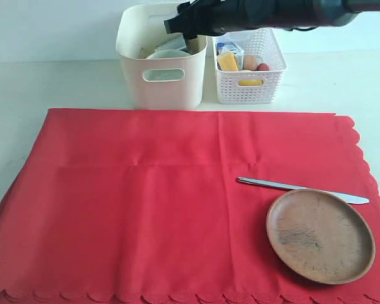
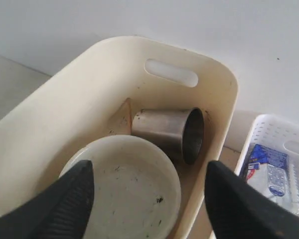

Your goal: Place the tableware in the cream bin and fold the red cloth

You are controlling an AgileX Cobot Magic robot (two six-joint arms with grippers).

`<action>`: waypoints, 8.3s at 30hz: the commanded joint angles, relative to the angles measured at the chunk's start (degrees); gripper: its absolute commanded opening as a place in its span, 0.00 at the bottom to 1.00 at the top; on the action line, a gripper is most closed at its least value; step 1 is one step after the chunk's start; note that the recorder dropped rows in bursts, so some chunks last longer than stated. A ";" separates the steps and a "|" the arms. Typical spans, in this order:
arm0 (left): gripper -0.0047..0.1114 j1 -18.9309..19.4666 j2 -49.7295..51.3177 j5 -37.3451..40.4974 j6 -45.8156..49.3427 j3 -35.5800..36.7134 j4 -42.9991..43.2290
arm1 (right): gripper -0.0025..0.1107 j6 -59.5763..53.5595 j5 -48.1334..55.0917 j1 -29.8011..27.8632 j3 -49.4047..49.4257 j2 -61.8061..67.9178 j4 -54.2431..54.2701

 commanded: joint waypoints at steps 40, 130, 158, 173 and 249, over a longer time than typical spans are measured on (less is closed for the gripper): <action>0.05 -0.07 0.47 -0.38 0.01 -0.03 -0.30 | 0.20 2.46 31.82 0.03 36.42 -27.57 -22.78; 0.05 -0.07 0.47 -0.38 0.01 -0.03 -0.30 | 0.02 -4.79 6.63 0.03 34.38 -25.41 -29.05; 0.05 -0.07 0.47 -0.38 0.01 -0.03 -0.30 | 0.16 21.59 17.74 -8.09 26.40 -10.08 -27.15; 0.05 -0.07 0.47 -0.38 0.01 -0.03 -0.30 | 0.45 20.46 17.70 -7.67 26.40 -3.02 -28.40; 0.05 -0.07 0.47 -0.38 0.01 -0.03 -0.30 | 0.02 7.03 33.58 -7.30 13.18 -11.69 -13.14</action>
